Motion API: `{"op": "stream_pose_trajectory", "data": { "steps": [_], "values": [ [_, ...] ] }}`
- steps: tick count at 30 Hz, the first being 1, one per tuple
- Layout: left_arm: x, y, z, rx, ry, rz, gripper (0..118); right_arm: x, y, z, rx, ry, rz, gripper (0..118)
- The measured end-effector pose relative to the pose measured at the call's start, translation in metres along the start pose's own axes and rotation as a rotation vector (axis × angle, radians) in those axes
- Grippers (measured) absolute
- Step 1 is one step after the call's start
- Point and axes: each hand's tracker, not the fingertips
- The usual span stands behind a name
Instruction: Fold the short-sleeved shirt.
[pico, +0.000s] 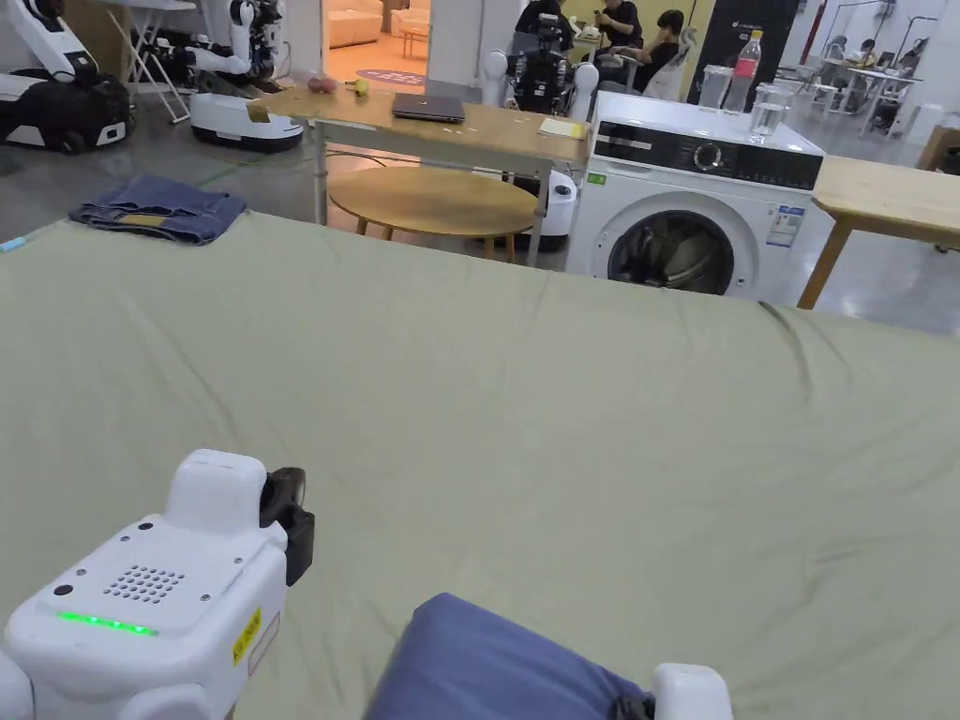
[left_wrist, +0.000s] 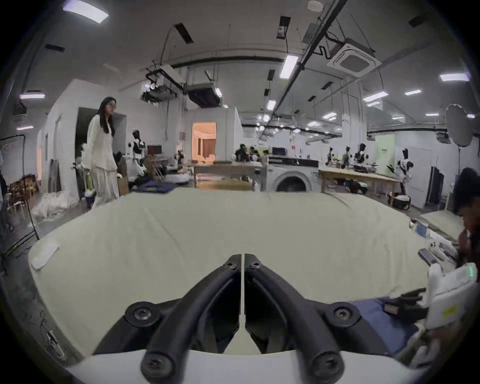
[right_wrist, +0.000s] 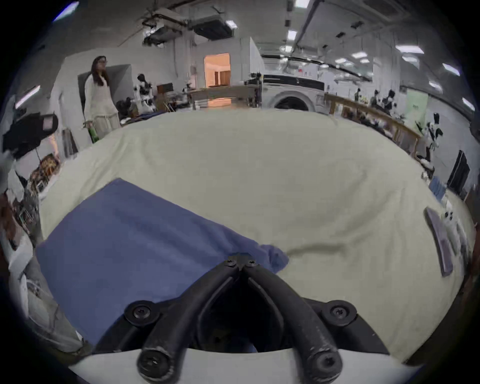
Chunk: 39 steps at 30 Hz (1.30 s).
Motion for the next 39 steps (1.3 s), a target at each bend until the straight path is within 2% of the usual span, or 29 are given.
{"op": "stream_pose_trajectory", "data": {
  "steps": [4,7,8,10,11,12,13,15,19,22,27,35,36,37,39],
  "values": [
    [-0.012,0.011,-0.015,-0.18,-0.122,0.041,0,0.0,0.007,0.002,-0.027,0.006,0.012,0],
    [-0.029,0.018,-0.036,-0.366,-0.28,0.145,2,0.0,0.005,0.002,-0.029,0.01,0.023,0],
    [-0.034,0.019,-0.044,-0.439,-0.331,0.176,15,0.0,0.005,0.002,-0.029,0.008,0.031,0],
    [-0.045,0.014,-0.061,-0.561,-0.462,0.244,51,-0.001,0.005,0.002,-0.027,0.004,0.047,0],
    [-0.051,0.01,-0.069,-0.627,-0.524,0.276,62,-0.002,0.005,0.002,-0.027,0.002,0.052,0],
    [-0.058,0.004,-0.075,-0.654,-0.567,0.326,69,-0.002,0.005,0.002,-0.027,0.002,0.056,0],
    [-0.064,-0.001,-0.081,-0.687,-0.605,0.371,70,-0.002,0.005,0.002,-0.027,0.002,0.059,0],
    [-0.077,-0.011,-0.091,-0.73,-0.672,0.46,70,-0.002,0.005,0.002,-0.027,0.003,0.062,0],
    [-0.096,-0.023,-0.106,-0.779,-0.712,0.534,70,-0.002,0.006,0.003,-0.029,0.005,0.068,0],
    [-0.095,-0.035,-0.117,-0.843,-0.77,0.555,70,-0.002,0.007,0.004,-0.03,0.003,0.074,0],
    [-0.081,-0.071,-0.145,-0.984,-0.906,0.699,71,-0.003,0.006,0.004,-0.024,0.001,0.074,0],
    [-0.042,-0.106,-0.168,-0.959,-1.01,0.77,70,-0.003,0.004,0.004,-0.015,-0.001,0.074,0],
    [-0.037,-0.107,-0.169,-0.952,-1.006,0.768,68,-0.003,0.003,0.004,-0.014,-0.001,0.074,0],
    [-0.034,-0.107,-0.169,-0.949,-1.005,0.765,60,-0.003,0.003,0.004,-0.014,-0.002,0.074,0],
    [-0.029,-0.106,-0.166,-0.921,-0.979,0.733,31,-0.003,0.003,0.003,-0.013,-0.004,0.076,0]
  ]
}}
